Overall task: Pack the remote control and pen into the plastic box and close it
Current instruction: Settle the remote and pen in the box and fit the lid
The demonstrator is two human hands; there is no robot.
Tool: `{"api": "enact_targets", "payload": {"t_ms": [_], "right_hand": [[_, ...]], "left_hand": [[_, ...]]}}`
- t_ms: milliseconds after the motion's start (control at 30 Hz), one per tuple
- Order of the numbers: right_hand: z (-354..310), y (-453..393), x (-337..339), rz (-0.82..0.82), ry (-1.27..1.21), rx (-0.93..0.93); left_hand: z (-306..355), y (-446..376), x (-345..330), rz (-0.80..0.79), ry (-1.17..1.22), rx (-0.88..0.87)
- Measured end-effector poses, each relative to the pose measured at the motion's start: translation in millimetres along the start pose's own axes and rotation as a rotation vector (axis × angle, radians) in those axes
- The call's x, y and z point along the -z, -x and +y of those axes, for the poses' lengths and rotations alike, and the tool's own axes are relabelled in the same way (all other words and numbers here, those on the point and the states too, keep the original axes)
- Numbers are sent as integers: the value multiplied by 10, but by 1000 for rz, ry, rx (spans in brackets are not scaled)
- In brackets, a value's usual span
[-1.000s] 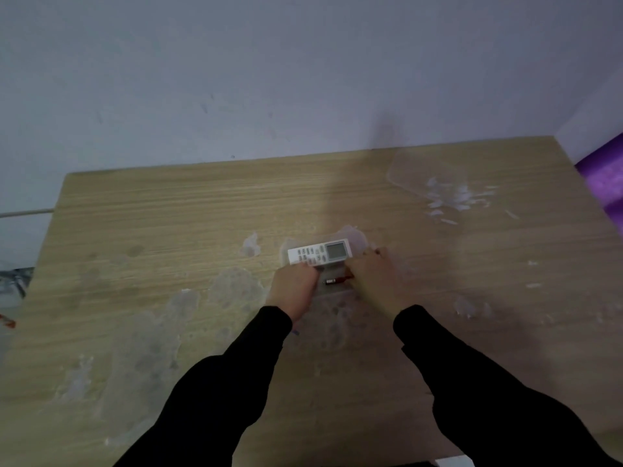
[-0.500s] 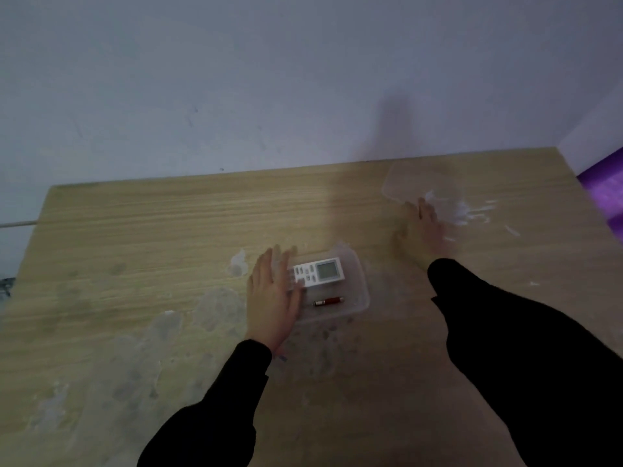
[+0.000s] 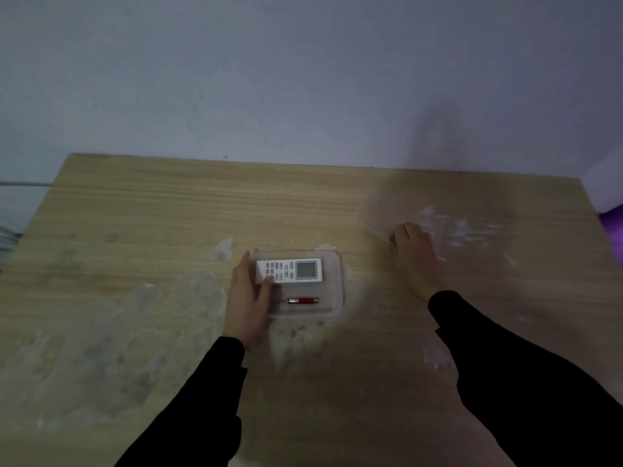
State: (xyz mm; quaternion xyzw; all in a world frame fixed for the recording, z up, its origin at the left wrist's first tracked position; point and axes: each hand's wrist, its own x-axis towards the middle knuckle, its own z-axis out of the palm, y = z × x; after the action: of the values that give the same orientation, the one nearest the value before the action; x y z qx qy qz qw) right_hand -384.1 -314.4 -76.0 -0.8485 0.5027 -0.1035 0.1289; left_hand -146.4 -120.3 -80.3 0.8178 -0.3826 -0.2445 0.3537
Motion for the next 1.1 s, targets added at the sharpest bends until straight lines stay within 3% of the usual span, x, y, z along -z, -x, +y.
{"api": "enact_targets", "payload": {"t_ms": [100, 200, 300, 433, 500, 633, 733, 867, 1100], "right_hand": [[-347, 67, 191, 134, -93, 164], [-741, 244, 291, 235, -145, 377], [-1041, 478, 192, 224, -81, 565], [-1173, 727, 63, 168, -34, 654], [-1161, 790, 40, 140, -162, 515], [-1062, 777, -21, 97, -502, 4], [-1039, 716, -35, -67, -817, -273], [-1052, 686, -91, -23, -711, -365], [-1179, 604, -130, -8, -538, -402]], "left_hand": [[123, 40, 37, 104, -9, -67], [437, 68, 113, 120, 251, -8], [732, 23, 198, 19, 644, 187], [738, 60, 296, 19, 763, 260], [640, 99, 343, -13, 779, 272], [451, 143, 434, -50, 796, 281], [343, 145, 416, -24, 700, 303], [219, 79, 350, 202, 269, 240], [219, -42, 262, 207, 10, 186]]}}
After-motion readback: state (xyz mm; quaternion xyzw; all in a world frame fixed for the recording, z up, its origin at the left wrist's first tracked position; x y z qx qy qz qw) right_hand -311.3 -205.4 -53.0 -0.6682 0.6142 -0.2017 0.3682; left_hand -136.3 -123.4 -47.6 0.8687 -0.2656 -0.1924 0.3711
